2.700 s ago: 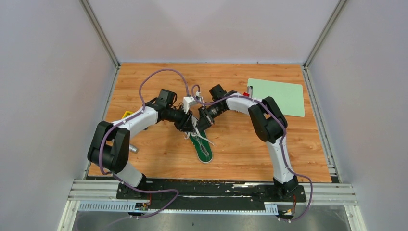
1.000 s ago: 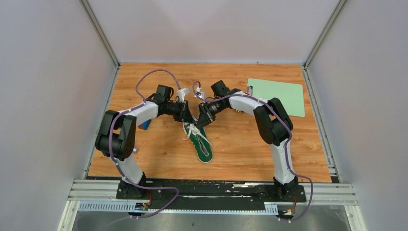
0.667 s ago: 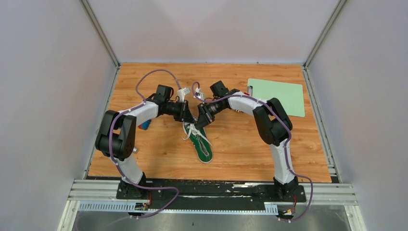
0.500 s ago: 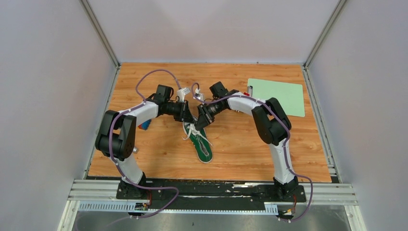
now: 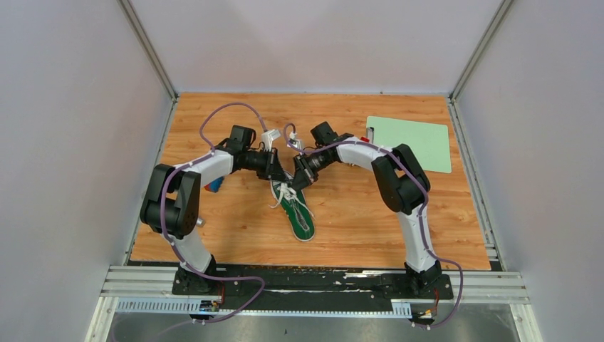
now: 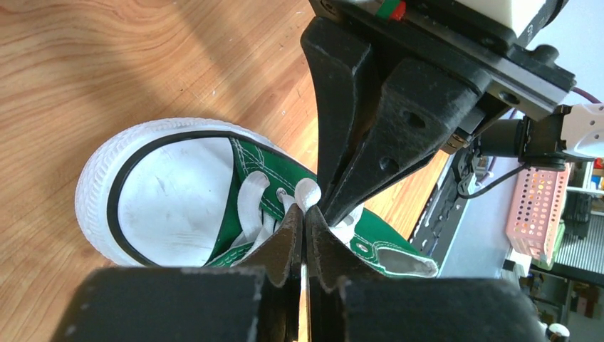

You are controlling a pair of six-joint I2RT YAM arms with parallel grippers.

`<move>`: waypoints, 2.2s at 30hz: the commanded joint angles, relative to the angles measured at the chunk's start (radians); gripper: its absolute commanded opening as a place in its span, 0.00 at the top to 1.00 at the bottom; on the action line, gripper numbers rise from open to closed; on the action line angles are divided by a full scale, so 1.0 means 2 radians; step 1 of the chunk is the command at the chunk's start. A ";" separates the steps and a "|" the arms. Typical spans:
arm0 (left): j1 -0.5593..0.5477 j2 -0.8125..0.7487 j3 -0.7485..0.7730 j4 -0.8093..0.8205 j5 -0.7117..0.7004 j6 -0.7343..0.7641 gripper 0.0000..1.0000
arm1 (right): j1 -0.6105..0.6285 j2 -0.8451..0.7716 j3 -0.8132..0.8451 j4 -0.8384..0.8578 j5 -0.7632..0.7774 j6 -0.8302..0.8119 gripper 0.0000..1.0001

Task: Tie the shoes
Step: Tie the shoelace on the shoe.

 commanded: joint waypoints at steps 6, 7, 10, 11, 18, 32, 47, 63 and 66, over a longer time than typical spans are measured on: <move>0.005 -0.039 -0.010 0.001 0.013 0.012 0.99 | -0.015 -0.050 -0.015 0.021 0.026 0.016 1.00; 0.005 -0.039 -0.009 -0.002 0.014 0.014 1.00 | -0.015 -0.051 -0.016 0.022 0.031 0.018 1.00; 0.005 -0.039 -0.006 -0.013 0.017 0.022 1.00 | -0.016 -0.052 -0.017 0.027 0.053 0.026 1.00; 0.005 -0.039 -0.005 -0.015 0.018 0.023 1.00 | -0.016 -0.053 -0.017 0.028 0.062 0.029 1.00; 0.005 -0.059 -0.011 -0.075 0.001 0.043 1.00 | -0.022 -0.062 -0.030 0.028 0.116 0.037 1.00; 0.005 -0.068 0.005 -0.244 -0.103 0.098 1.00 | -0.023 -0.121 -0.106 0.029 0.100 0.044 1.00; 0.011 -0.039 0.056 -0.272 -0.193 0.113 1.00 | -0.028 -0.153 -0.140 0.029 0.130 0.042 1.00; 0.000 0.066 0.200 -0.236 -0.222 0.130 1.00 | -0.034 -0.152 -0.147 0.029 0.131 0.041 1.00; 0.001 0.071 0.204 -0.235 -0.208 0.128 1.00 | -0.034 -0.155 -0.154 0.029 0.129 0.041 1.00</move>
